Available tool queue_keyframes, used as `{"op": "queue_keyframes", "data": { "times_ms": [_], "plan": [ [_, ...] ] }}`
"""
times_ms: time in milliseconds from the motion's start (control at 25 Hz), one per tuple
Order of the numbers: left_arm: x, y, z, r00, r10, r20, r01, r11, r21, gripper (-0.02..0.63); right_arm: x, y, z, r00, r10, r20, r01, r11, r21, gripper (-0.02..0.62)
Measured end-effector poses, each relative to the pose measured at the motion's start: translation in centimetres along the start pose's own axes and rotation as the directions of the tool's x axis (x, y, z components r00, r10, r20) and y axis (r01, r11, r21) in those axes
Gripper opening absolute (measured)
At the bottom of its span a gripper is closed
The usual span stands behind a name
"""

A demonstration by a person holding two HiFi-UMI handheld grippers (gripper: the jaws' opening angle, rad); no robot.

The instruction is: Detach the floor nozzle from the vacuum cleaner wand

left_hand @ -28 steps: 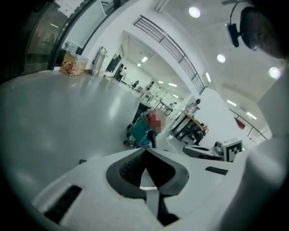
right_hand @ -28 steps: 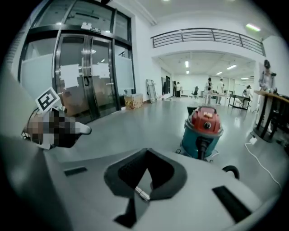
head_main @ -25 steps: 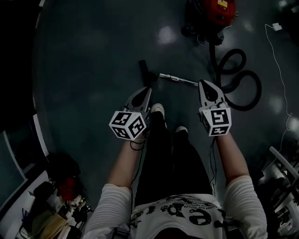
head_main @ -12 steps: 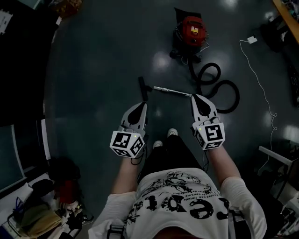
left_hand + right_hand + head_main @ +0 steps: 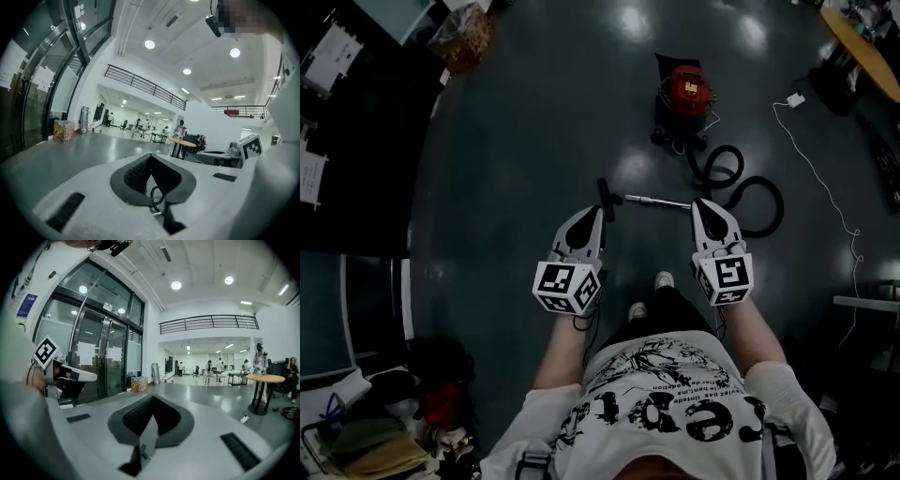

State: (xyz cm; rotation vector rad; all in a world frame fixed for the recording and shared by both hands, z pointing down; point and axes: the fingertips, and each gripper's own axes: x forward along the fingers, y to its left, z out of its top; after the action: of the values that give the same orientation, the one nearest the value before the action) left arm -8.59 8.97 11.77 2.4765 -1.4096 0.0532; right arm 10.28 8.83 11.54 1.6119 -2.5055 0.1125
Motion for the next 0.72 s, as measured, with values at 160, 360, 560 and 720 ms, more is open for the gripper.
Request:
{"op": "queue_keyframes", "data": {
  "times_ms": [160,360,560,720],
  "plan": [
    [-3.8,-1.1,-0.4,1.0,-0.015,0.002,0.015,1.0,-0.002,0.003,-3.7,3.2,1.1,0.999,-0.018,0.041,0.02,0.998,-0.059,0.002],
    [-7.4,-0.4,0.2,0.998,0.07,0.01,-0.07,0.998,0.007,0.003,-6.4,5.4,2.3,0.998,-0.004,0.065,0.008,0.998,-0.062,0.002],
    [-8.9,-0.8,1.2,0.996,0.08,0.043,-0.082,0.996,0.032,0.003,-6.8,6.4,2.3,0.997,0.019,0.074,-0.014,0.998,-0.064,0.002],
    [-9.1,-1.6,1.2,0.997,0.066,0.047,-0.067,0.997,0.027,0.005,-6.8,6.7,2.3,0.997,0.034,0.072,-0.029,0.997,-0.069,0.002]
  ]
}}
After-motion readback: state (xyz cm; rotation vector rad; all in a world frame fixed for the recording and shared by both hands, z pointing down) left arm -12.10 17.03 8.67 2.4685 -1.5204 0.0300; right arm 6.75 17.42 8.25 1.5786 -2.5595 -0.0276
